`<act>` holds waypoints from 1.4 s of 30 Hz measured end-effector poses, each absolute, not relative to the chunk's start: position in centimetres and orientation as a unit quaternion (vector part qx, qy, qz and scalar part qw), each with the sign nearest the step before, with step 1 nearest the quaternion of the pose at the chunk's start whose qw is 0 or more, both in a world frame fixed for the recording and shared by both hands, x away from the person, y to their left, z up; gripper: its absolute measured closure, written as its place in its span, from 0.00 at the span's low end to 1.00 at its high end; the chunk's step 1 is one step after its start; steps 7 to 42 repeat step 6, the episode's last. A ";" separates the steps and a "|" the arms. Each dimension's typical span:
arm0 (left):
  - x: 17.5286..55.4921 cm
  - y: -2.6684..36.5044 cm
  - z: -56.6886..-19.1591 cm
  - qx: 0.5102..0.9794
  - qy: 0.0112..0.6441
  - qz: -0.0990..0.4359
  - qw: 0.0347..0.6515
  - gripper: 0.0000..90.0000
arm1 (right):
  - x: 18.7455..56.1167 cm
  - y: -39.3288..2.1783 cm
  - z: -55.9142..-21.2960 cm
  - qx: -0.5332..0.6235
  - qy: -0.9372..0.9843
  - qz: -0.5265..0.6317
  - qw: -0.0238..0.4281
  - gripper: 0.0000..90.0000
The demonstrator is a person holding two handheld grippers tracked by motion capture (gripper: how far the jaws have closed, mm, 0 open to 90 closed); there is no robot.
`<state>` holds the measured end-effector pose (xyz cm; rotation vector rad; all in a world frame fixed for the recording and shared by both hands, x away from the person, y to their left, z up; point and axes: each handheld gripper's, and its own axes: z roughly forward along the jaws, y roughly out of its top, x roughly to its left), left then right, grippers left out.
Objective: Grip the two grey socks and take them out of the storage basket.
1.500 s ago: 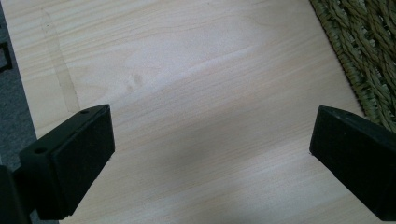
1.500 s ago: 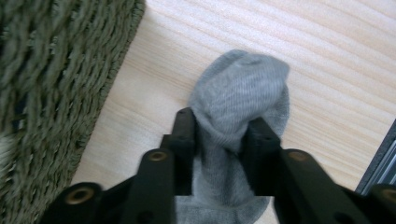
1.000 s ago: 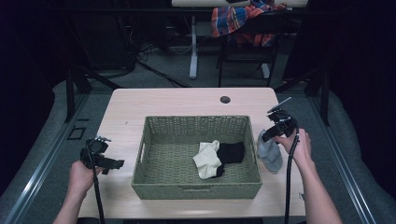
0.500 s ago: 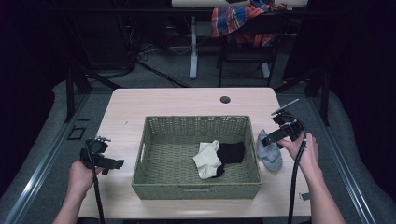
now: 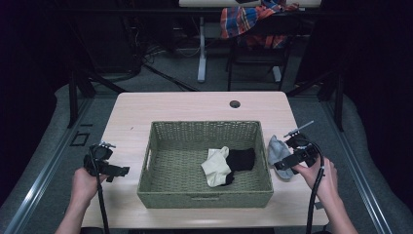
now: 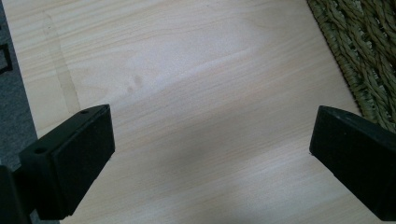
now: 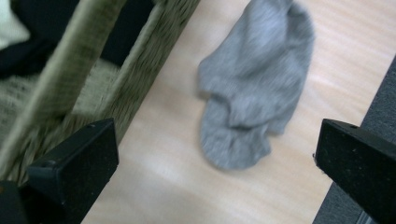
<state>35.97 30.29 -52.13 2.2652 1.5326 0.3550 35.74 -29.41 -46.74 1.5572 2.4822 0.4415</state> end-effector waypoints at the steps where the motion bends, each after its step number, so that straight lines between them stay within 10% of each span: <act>1: 36.0 30.3 -52.1 0.806 0.546 0.126 0.191 0.00 | 35.4 -29.3 -46.9 0.520 0.836 0.147 0.089 0.00; 42: 36.0 30.2 -52.2 0.806 0.546 0.126 0.191 0.00 | 34.9 -29.4 -47.5 0.518 0.840 0.137 0.087 0.00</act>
